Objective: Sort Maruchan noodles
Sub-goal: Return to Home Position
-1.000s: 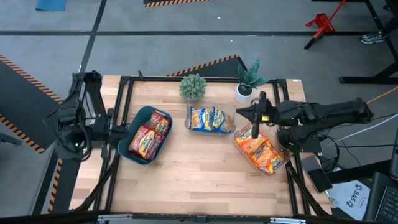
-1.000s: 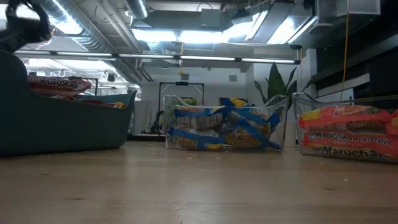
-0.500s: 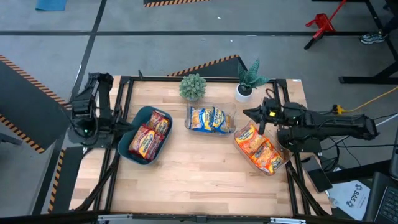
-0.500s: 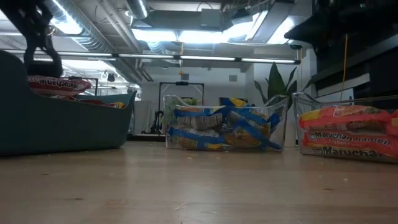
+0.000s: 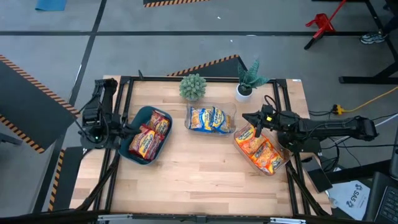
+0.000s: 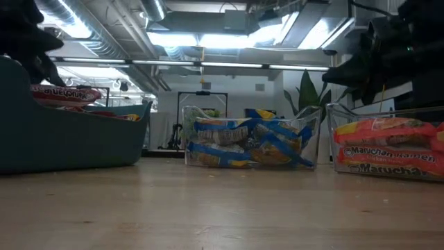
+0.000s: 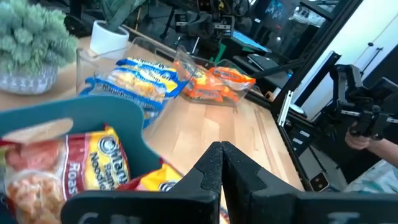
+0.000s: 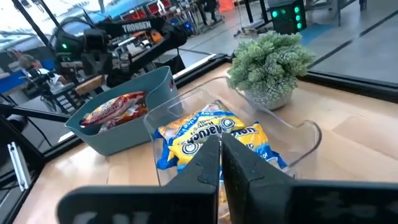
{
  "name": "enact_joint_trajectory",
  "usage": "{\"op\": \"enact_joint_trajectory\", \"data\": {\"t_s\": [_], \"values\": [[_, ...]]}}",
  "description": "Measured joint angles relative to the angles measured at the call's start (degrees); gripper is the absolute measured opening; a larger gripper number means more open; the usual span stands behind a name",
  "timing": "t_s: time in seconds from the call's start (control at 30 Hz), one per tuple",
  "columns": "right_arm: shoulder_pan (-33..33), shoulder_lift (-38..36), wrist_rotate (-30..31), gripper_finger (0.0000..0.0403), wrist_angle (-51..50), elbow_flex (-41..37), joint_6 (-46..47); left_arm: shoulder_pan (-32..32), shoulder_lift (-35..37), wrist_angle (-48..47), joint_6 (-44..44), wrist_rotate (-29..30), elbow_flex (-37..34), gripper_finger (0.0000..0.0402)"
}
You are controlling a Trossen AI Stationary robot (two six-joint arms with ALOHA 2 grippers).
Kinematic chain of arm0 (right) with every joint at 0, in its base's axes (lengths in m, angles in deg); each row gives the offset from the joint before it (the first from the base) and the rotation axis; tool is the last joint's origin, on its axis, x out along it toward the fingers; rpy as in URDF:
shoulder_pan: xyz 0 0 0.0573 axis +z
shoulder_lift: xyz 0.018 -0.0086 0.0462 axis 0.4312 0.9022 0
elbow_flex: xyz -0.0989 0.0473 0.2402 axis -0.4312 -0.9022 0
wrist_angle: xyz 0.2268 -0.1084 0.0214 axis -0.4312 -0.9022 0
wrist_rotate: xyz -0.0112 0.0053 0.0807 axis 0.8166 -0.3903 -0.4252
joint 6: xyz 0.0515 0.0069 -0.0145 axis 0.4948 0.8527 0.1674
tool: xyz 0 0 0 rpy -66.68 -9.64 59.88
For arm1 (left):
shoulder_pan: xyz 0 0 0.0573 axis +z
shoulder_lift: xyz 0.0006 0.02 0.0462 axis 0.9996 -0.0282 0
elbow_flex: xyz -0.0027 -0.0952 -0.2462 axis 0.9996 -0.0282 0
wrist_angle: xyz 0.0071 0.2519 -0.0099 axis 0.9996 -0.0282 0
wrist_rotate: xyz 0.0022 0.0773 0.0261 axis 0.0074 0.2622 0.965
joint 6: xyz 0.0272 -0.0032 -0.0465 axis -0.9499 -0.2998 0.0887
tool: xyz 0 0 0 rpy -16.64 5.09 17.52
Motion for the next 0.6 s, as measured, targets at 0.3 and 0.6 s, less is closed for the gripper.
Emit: {"op": "enact_joint_trajectory", "data": {"t_s": [0.3, 0.6], "values": [[0.0, 0.1, 2.8, 0.0005, 6.0, -6.2, 2.8, 0.0, 3.0, 1.2, 4.9, 1.7, -5.0, 0.0], [0.0, 0.1, 3.4, 0.0005, 5.9, -6.2, 2.9, 0.0, 2.8, 1.4, 5.7, -2.2, -5.2, 0.0]]}}
